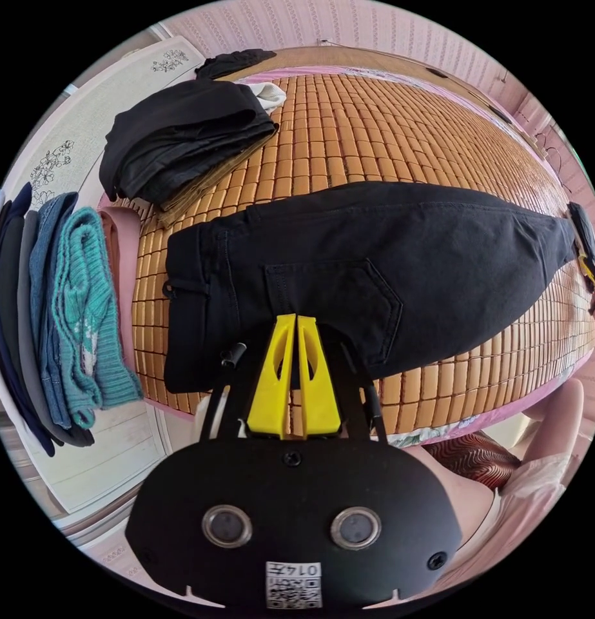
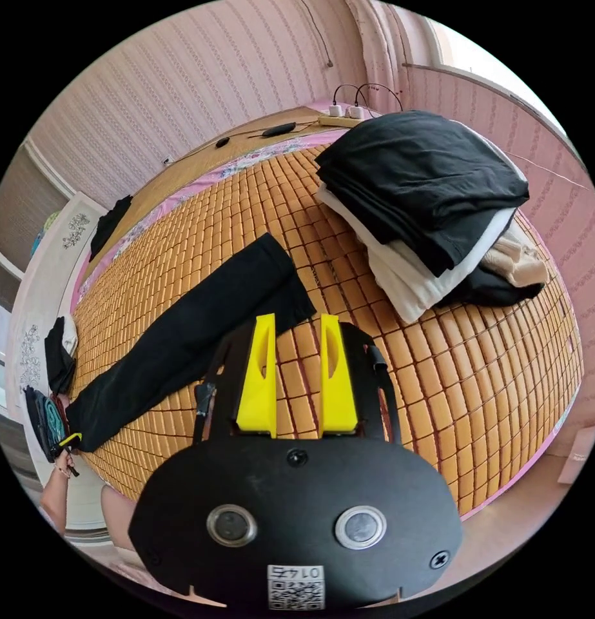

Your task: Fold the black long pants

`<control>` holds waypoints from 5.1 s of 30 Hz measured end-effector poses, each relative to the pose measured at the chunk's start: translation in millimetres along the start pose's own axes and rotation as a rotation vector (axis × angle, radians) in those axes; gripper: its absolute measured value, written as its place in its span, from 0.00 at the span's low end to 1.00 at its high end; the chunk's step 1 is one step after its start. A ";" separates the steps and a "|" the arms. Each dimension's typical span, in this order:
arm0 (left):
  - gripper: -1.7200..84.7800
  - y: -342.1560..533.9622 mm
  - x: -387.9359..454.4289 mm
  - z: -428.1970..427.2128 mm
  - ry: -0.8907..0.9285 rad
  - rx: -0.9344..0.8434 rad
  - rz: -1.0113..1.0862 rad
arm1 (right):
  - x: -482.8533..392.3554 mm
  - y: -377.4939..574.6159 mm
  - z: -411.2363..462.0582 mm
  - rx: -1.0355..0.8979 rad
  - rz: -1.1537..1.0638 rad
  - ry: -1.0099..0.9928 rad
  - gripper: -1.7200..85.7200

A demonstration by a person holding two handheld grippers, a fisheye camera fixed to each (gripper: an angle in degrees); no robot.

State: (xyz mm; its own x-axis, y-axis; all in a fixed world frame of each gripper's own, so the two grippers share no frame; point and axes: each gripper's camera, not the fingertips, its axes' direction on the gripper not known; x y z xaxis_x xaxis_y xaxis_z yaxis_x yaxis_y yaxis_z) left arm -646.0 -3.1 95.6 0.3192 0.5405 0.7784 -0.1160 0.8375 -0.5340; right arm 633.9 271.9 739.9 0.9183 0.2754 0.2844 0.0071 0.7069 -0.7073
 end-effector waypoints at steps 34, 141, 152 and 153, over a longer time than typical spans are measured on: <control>0.11 97.7 320.7 -72.1 0.332 0.139 0.725 | 78.5 224.0 -101.4 -0.163 -0.073 0.131 0.05; 0.02 177.4 247.6 50.8 0.276 0.029 0.346 | 128.6 342.4 -151.9 0.187 0.161 -0.334 0.06; 0.01 147.3 360.7 56.2 0.657 0.135 0.557 | 69.4 274.8 -322.1 0.651 -0.171 -0.373 0.06; 0.01 145.9 360.2 54.8 0.702 0.152 0.547 | 55.5 270.3 -324.4 0.645 -0.211 -0.395 0.06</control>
State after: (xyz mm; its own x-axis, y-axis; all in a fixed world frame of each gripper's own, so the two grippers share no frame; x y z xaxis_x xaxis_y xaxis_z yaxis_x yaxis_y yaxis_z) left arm -599.5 318.2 316.2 0.6781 0.7346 0.0213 -0.5274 0.5066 -0.6821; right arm 815.1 266.8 354.6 0.7133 0.2191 0.6657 -0.1766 0.9754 -0.1318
